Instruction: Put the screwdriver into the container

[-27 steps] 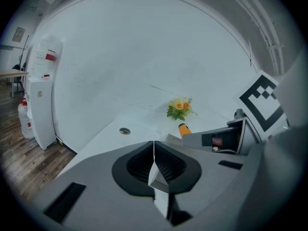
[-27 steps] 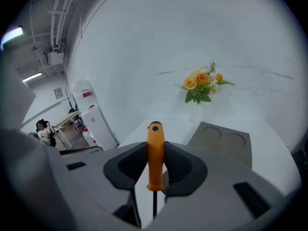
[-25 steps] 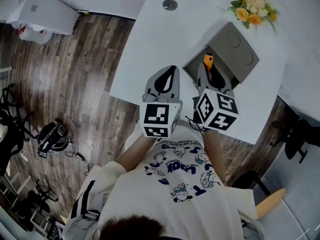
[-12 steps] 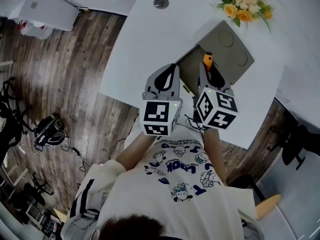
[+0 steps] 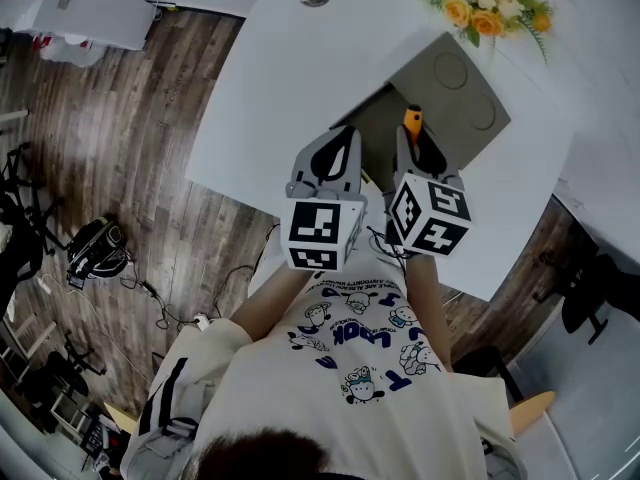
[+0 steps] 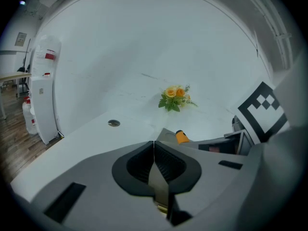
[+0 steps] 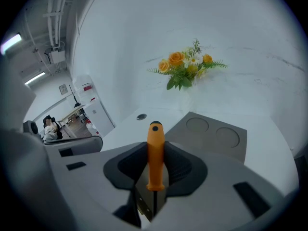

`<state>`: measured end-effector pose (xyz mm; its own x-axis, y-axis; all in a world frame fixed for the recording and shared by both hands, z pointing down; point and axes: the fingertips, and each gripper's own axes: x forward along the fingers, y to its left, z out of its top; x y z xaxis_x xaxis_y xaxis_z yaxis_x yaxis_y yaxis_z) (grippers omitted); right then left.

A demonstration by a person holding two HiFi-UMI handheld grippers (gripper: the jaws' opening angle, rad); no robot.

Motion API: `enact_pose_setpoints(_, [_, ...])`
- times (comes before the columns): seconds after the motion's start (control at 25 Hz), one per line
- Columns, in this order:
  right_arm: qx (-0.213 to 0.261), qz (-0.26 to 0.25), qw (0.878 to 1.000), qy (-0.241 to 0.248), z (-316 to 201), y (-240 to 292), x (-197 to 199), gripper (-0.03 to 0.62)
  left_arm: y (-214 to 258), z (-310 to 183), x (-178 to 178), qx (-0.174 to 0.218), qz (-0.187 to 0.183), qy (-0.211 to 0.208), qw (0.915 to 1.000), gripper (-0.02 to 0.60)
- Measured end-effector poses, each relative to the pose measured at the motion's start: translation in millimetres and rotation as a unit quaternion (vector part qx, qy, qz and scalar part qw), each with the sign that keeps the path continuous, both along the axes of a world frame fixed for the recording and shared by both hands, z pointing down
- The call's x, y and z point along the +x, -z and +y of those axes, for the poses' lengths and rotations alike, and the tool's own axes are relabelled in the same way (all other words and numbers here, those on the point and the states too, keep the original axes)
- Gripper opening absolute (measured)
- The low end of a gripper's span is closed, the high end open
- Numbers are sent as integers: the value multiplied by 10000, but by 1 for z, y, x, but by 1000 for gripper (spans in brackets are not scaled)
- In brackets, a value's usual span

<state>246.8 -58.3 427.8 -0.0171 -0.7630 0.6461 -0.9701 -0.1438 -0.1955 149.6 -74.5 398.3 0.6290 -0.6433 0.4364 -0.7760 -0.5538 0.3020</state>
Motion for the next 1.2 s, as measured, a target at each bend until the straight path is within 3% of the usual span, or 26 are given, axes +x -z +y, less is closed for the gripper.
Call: enact_pose_setpoints(1.2, [-1117,-250,9928,342,10,-98,11,121,-67,4,16,-703,-332,55,9970,17])
